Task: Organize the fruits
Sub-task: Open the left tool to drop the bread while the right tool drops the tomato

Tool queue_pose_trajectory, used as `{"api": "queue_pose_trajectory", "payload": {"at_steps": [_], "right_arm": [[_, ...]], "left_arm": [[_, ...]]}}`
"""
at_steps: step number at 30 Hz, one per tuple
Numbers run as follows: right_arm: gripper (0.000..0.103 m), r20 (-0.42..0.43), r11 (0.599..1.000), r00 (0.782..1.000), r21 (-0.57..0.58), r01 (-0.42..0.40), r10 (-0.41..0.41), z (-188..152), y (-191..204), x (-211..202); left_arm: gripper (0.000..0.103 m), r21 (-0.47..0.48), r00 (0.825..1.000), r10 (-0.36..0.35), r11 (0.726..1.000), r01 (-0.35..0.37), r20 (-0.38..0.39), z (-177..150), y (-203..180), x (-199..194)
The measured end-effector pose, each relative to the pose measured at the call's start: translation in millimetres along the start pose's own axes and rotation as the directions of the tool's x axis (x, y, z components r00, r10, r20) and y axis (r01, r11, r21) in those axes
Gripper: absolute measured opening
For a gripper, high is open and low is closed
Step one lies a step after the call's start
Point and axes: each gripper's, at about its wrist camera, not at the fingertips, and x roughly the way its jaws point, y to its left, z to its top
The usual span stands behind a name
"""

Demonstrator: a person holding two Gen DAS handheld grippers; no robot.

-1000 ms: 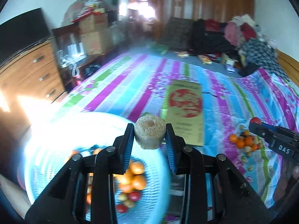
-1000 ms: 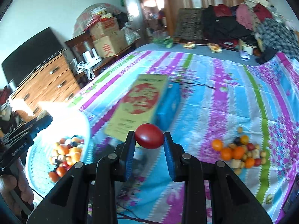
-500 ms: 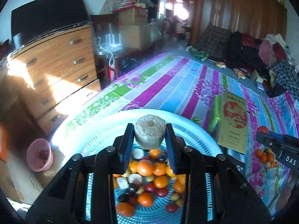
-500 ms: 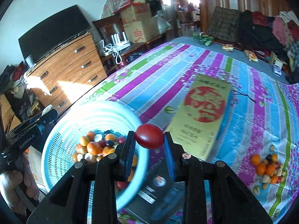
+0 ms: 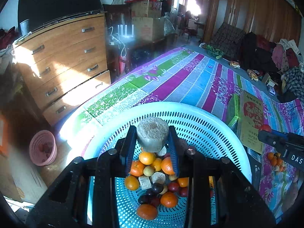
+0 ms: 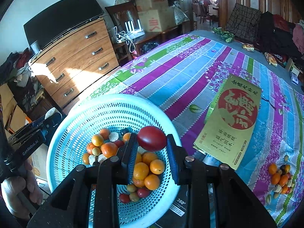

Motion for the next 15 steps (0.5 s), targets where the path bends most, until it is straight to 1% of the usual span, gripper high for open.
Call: {"api": "queue_pose_trajectory", "payload": {"at_steps": [4, 10, 15], "right_arm": [[0.034, -0.022, 1.000, 1.000, -0.002, -0.009, 0.009, 0.7, 1.7, 6.3], [0.034, -0.093, 0.999, 0.994, 0.015, -0.052, 0.054, -4.0, -1.2, 22.9], [0.034, -0.122, 0.998, 0.991, 0.023, -0.061, 0.064, -8.2, -2.0, 29.5]], "left_arm": [[0.034, 0.007, 1.000, -0.006, 1.000, 0.006, -0.030, -1.5, 2.7, 6.7], [0.034, 0.021, 0.994, -0.016, 1.000, 0.018, -0.109, -7.4, 3.0, 22.9], [0.034, 0.027, 0.990, -0.012, 1.000, 0.016, -0.138, -10.1, 5.8, 26.5]]}}
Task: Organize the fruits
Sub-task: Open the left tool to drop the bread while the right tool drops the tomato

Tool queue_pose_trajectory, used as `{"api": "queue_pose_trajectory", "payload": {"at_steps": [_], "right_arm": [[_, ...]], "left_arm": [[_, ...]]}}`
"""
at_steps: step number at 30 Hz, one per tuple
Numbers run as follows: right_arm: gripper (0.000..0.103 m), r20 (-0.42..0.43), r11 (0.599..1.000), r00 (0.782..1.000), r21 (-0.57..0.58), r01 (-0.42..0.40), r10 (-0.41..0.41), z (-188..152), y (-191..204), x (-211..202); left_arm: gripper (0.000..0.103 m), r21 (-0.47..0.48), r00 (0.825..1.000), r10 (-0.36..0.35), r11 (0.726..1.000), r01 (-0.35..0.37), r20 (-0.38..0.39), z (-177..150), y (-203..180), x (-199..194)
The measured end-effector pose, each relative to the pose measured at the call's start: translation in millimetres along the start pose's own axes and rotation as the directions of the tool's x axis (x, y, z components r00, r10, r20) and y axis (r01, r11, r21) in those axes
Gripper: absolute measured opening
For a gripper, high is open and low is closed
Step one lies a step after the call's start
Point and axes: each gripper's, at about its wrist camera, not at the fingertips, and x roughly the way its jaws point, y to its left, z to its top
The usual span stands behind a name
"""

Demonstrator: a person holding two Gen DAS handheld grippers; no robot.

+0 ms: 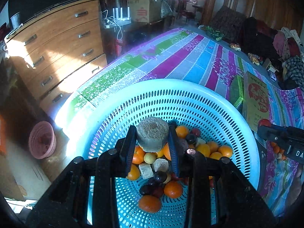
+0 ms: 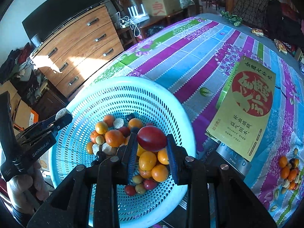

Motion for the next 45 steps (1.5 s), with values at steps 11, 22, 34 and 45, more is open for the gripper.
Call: {"api": "queue_pose_trajectory", "payload": {"at_steps": [11, 22, 34, 45], "right_arm": [[0.034, -0.016, 1.000, 1.000, -0.016, -0.001, 0.000, 0.7, 7.0, 3.0], [0.034, -0.068, 0.997, 0.998, -0.070, -0.011, 0.006, -3.7, 27.7, 16.4], [0.042, -0.073, 0.998, 0.997, -0.065, -0.024, 0.020, -4.6, 30.6, 22.1], [0.065, 0.070, 0.992, 0.997, -0.121, 0.028, -0.020, -18.2, 34.9, -16.8]], "left_arm": [[0.034, -0.015, 1.000, 0.005, 1.000, -0.005, -0.022, -1.6, 12.9, 0.4], [0.034, -0.036, 0.999, 0.000, 0.999, -0.002, -0.042, -3.9, 23.7, 0.6], [0.035, -0.035, 0.997, 0.014, 0.999, -0.016, -0.075, -7.8, 27.2, 12.6], [0.076, -0.056, 0.996, 0.038, 0.998, -0.042, -0.078, -12.7, 30.7, 24.3]]}}
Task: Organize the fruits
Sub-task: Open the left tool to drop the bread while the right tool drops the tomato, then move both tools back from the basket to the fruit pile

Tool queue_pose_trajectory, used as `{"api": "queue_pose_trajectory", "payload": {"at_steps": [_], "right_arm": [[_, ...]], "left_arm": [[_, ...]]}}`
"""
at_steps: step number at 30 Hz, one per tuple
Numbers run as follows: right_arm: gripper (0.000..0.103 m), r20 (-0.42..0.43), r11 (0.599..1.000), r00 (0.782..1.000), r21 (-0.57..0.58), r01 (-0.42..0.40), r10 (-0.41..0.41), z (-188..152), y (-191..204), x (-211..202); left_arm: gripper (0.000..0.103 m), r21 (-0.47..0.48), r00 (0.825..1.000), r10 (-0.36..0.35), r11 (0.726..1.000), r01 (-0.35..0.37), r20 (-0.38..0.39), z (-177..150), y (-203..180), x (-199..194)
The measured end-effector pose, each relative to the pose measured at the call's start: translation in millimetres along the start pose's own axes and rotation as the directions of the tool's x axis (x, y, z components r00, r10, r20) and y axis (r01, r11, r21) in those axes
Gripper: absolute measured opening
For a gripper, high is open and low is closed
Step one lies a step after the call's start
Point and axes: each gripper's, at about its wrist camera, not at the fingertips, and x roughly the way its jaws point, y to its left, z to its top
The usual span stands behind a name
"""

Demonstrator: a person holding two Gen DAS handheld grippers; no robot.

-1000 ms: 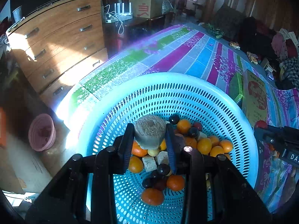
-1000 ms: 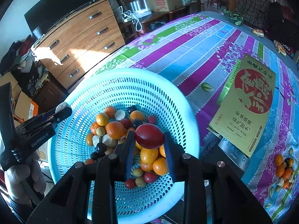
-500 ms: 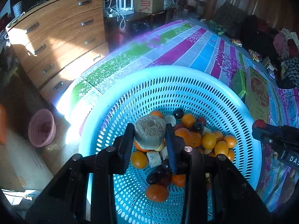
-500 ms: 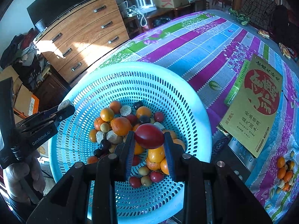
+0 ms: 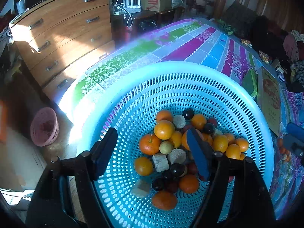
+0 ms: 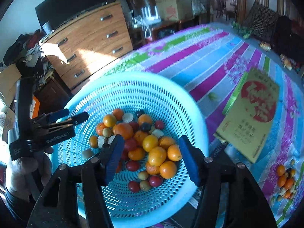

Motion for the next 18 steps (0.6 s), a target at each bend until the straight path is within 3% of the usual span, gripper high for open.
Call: {"api": "queue_pose_trajectory", "payload": {"at_steps": [7, 13, 14, 16, 18], "right_arm": [[0.066, 0.161, 0.998, 0.985, 0.017, 0.067, -0.068, -7.6, -14.2, -57.7], [0.066, 0.251, 0.995, 0.964, 0.060, 0.080, -0.093, -35.8, -39.1, -98.8], [0.068, 0.251, 0.994, 0.963, 0.067, 0.084, -0.099, -42.6, -44.7, -101.7], [0.086, 0.238, 0.991, 0.964, 0.092, 0.099, -0.118, -59.0, -58.1, -104.5], [0.086, 0.221, 0.984, 0.965, 0.132, 0.118, -0.145, -80.2, -76.7, -107.0]], "left_arm": [[0.076, -0.033, 0.999, -0.017, 0.999, 0.018, 0.037, 1.8, -10.8, -8.5], [0.076, -0.011, 0.989, -0.037, 0.999, 0.039, 0.144, 5.2, -35.3, -43.0], [0.076, -0.007, 0.985, -0.041, 0.999, 0.043, 0.167, 6.3, -40.2, -50.8], [0.076, -0.001, 0.979, -0.059, 0.998, 0.060, 0.197, 9.3, -48.3, -61.5], [0.076, 0.014, 0.970, -0.085, 0.996, 0.084, 0.226, 11.3, -63.7, -73.9]]}}
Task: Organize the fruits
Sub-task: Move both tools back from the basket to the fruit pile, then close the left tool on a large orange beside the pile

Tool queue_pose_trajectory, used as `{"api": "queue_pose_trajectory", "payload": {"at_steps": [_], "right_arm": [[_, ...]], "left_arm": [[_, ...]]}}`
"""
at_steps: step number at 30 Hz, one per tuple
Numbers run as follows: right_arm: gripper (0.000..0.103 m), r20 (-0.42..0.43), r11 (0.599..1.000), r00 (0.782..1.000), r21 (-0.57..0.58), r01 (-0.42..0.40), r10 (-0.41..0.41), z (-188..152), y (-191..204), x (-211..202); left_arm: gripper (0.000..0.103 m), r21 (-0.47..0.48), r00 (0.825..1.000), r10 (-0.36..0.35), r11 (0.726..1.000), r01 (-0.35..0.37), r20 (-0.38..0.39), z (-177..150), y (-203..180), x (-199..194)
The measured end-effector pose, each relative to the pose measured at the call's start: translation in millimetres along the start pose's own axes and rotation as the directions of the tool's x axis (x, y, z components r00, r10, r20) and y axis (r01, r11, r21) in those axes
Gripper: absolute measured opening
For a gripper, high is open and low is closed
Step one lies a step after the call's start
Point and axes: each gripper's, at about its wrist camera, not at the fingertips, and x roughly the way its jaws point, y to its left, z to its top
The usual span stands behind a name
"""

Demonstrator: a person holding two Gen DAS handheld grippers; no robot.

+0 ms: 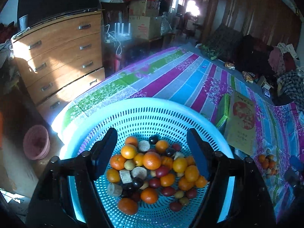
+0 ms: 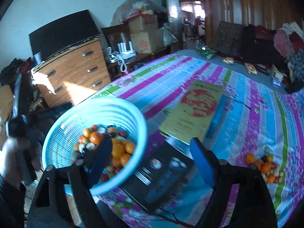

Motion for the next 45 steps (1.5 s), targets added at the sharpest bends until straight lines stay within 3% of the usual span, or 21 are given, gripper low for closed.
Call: {"api": "queue_pose_trajectory", "payload": {"at_steps": [9, 13, 17, 20, 22, 23, 25, 27, 28, 30, 32, 35, 38, 43, 45], "right_arm": [[0.086, -0.093, 0.975, 0.986, 0.160, 0.155, -0.142, -87.5, -106.9, -22.5], [0.086, -0.136, 0.953, 0.971, 0.206, 0.223, -0.198, -132.2, -141.3, -31.3], [0.086, -0.190, 0.926, 0.951, 0.245, 0.287, -0.244, -178.0, -177.4, -38.6], [0.086, -0.225, 0.899, 0.938, 0.294, 0.325, -0.266, -209.1, -203.8, -46.1], [0.086, -0.234, 0.881, 0.931, 0.322, 0.347, -0.281, -223.6, -219.8, -52.5], [0.086, -0.233, 0.876, 0.929, 0.330, 0.352, -0.286, -229.6, -226.0, -55.4], [0.086, -0.232, 0.866, 0.927, 0.344, 0.362, -0.295, -236.9, -236.6, -60.6], [0.086, -0.226, 0.861, 0.927, 0.355, 0.364, -0.299, -243.2, -246.6, -66.3], [0.086, -0.222, 0.859, 0.928, 0.360, 0.363, -0.299, -246.0, -251.7, -68.9], [0.086, -0.219, 0.856, 0.929, 0.369, 0.363, -0.299, -248.3, -257.8, -70.4], [0.086, -0.220, 0.854, 0.930, 0.376, 0.359, -0.294, -253.8, -265.3, -70.7], [0.086, -0.226, 0.852, 0.932, 0.387, 0.353, -0.284, -259.9, -275.9, -67.0], [0.086, -0.230, 0.843, 0.933, 0.406, 0.352, -0.278, -267.4, -287.3, -64.1], [0.086, -0.229, 0.831, 0.936, 0.437, 0.344, -0.267, -277.9, -300.5, -64.5], [0.086, -0.230, 0.829, 0.937, 0.442, 0.342, -0.264, -280.1, -304.2, -65.0]], "left_arm": [[0.080, 0.163, 0.990, -0.133, 0.979, 0.124, 0.042, -9.7, -95.0, -21.0], [0.081, 0.258, 0.978, -0.209, 0.945, 0.199, 0.011, -27.6, -145.0, -25.4], [0.081, 0.387, 0.955, -0.293, 0.876, 0.288, -0.047, -56.7, -207.0, -33.4], [0.082, 0.470, 0.924, -0.360, 0.798, 0.378, -0.132, -87.2, -256.0, -29.5], [0.082, 0.512, 0.911, -0.372, 0.756, 0.407, -0.174, -108.3, -281.8, -23.8], [0.082, 0.534, 0.898, -0.380, 0.724, 0.437, -0.221, -123.7, -299.7, -13.3], [0.082, 0.534, 0.871, -0.380, 0.688, 0.491, -0.311, -145.0, -323.1, 9.2], [0.077, 0.524, 0.847, -0.365, 0.669, 0.528, -0.387, -165.6, -343.8, 32.0], [0.073, 0.513, 0.826, -0.362, 0.655, 0.555, -0.431, -176.1, -354.9, 47.0], [0.055, 0.480, 0.795, -0.362, 0.650, 0.589, -0.486, -188.4, -367.6, 63.8], [0.051, 0.425, 0.762, -0.370, 0.662, 0.617, -0.531, -193.4, -385.0, 87.1], [0.050, 0.383, 0.740, -0.379, 0.674, 0.632, -0.555, -203.0, -408.2, 105.5], [0.050, 0.358, 0.736, -0.384, 0.689, 0.630, -0.557, -204.6, -422.9, 119.8], [0.050, 0.352, 0.769, -0.330, 0.743, 0.569, -0.547, -209.0, -439.2, 148.0], [0.054, 0.360, 0.774, -0.315, 0.746, 0.560, -0.549, -211.3, -438.6, 155.2]]}}
